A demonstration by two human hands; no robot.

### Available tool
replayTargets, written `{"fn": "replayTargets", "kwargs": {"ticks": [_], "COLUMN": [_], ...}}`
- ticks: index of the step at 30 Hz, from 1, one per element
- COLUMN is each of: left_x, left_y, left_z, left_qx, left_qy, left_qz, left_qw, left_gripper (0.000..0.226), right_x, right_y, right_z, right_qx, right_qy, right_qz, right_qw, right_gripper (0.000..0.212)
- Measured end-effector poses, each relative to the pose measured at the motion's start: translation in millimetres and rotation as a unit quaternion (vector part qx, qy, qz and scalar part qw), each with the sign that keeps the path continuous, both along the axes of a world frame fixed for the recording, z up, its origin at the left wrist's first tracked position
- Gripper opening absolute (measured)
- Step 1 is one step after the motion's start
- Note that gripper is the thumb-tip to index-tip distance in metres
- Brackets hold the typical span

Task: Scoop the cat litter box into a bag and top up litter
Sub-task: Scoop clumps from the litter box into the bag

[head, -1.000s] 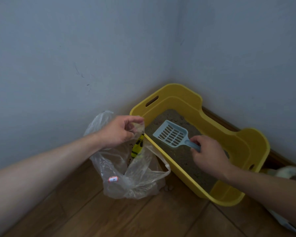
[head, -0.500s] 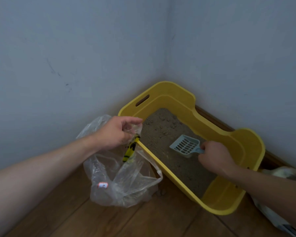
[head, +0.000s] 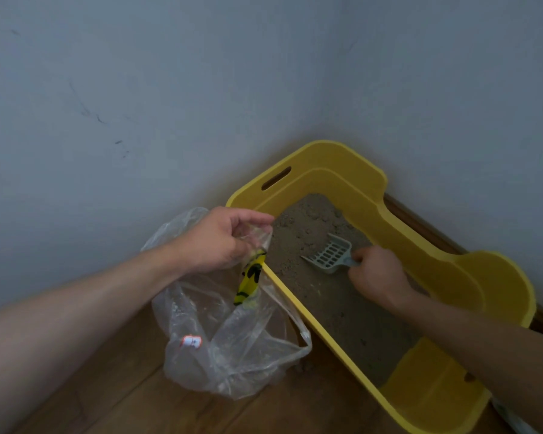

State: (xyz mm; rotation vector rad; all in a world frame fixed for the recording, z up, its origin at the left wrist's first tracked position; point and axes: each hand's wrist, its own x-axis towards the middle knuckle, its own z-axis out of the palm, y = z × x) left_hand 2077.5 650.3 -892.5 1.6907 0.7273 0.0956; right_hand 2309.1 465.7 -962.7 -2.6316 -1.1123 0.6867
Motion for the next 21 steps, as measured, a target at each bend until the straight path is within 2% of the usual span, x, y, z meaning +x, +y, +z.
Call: {"fn": "replayTargets", "kwargs": {"ticks": [4,12,17,21], "left_x": [4.0,9.2,10.2,9.7], "left_y": [4.5,4.5,4.5,2.8], "left_z": [-0.1,8.7,8.4,9.5], "left_qx": [-0.014,0.025,0.029,0.008], "left_qy": [0.013,0.068,0.092,0.089], "left_qz": [0.001,-0.028,-0.038,-0.026], "left_qw": [1.0,0.997,0.995,0.996], "left_gripper": [0.071,0.06,0.055,0.052], "right_x": [-5.5,-9.5,-14.3,-17.9], "right_y": [19.4,49.9,56.9,52.3], "right_z": [-5.8,-19.5,-28.6,-34.1], "right_qx": [0.021,0.061,0.077,0.096], "right_qy": [0.024,0.045,0.043,0.033], "right_qz": [-0.001,-0.012,-0.022,-0.013], "right_qw": [1.0,0.997,0.996,0.995], "right_gripper": [0.024,0.037,0.032,0.042]}}
